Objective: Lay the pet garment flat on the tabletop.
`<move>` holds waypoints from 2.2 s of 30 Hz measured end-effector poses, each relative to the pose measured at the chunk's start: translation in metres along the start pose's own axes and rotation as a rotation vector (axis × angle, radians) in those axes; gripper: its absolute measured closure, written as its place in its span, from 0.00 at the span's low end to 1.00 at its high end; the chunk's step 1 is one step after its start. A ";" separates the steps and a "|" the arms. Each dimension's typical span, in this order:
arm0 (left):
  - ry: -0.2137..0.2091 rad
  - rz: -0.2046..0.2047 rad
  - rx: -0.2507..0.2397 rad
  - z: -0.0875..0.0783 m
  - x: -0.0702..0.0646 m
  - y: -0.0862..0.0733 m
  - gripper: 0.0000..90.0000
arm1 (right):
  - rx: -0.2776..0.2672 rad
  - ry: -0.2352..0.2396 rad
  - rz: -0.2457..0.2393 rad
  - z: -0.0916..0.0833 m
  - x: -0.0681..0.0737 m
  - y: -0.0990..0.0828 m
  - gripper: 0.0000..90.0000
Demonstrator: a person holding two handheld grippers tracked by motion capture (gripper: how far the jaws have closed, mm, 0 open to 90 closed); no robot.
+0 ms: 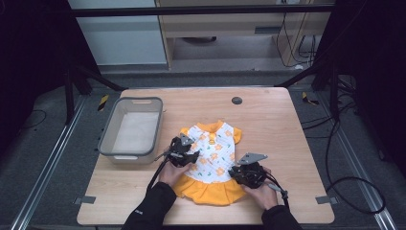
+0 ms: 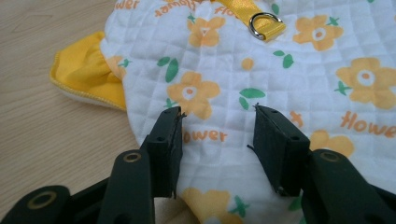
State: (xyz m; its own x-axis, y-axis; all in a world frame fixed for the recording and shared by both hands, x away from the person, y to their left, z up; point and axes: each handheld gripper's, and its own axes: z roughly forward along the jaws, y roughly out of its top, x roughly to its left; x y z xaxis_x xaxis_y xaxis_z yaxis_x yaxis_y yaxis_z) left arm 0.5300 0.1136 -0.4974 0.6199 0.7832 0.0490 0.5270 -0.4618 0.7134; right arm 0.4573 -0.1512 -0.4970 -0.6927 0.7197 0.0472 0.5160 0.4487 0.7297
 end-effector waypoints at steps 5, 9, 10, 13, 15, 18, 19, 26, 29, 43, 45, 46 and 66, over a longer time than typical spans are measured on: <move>-0.010 -0.015 -0.005 -0.002 -0.004 -0.003 0.56 | 0.006 0.008 -0.008 -0.006 0.005 -0.006 0.85; -0.016 -0.009 -0.012 -0.007 -0.005 -0.001 0.55 | 0.024 0.014 0.002 -0.009 0.006 -0.004 0.86; -0.020 -0.007 -0.023 -0.010 -0.004 0.000 0.55 | 0.010 0.018 -0.002 -0.010 0.004 -0.002 0.87; -0.028 -0.007 -0.045 -0.021 -0.001 0.001 0.54 | -0.069 0.007 0.022 -0.015 -0.003 0.008 0.94; -0.029 -0.005 -0.035 -0.026 0.002 -0.001 0.55 | -0.110 -0.004 0.034 -0.013 -0.010 0.016 0.97; -0.036 0.003 0.004 -0.027 0.005 -0.008 0.55 | -0.112 0.002 0.053 -0.003 -0.016 0.021 1.00; -0.042 0.001 0.001 -0.027 0.005 -0.011 0.56 | -0.097 0.003 0.049 0.002 -0.018 0.021 1.00; -0.063 0.017 0.017 -0.024 -0.001 -0.017 0.58 | -0.015 -0.039 0.043 0.021 -0.031 0.015 1.00; -0.069 0.028 0.017 -0.023 -0.007 -0.018 0.59 | -0.011 -0.054 0.052 0.020 -0.036 0.015 1.00; -0.087 0.003 -0.109 -0.073 0.004 -0.014 0.55 | -0.154 -0.043 0.078 -0.019 -0.038 0.016 0.88; -0.092 0.005 -0.117 -0.082 0.004 -0.019 0.55 | -0.166 -0.054 0.083 -0.027 -0.039 0.014 0.84; -0.094 0.009 -0.116 -0.086 0.004 -0.021 0.55 | -0.175 -0.064 0.087 -0.032 -0.040 0.011 0.82; -0.055 -0.049 -0.074 -0.134 0.020 -0.103 0.42 | -0.227 -0.221 0.224 -0.083 -0.057 -0.049 0.34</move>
State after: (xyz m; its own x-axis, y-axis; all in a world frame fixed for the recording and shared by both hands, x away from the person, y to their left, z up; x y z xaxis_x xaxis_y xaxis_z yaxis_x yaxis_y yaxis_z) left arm 0.4104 0.2324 -0.4763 0.6267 0.7789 -0.0243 0.5142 -0.3898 0.7640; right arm 0.4296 -0.2578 -0.4789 -0.4369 0.8947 0.0925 0.5005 0.1564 0.8515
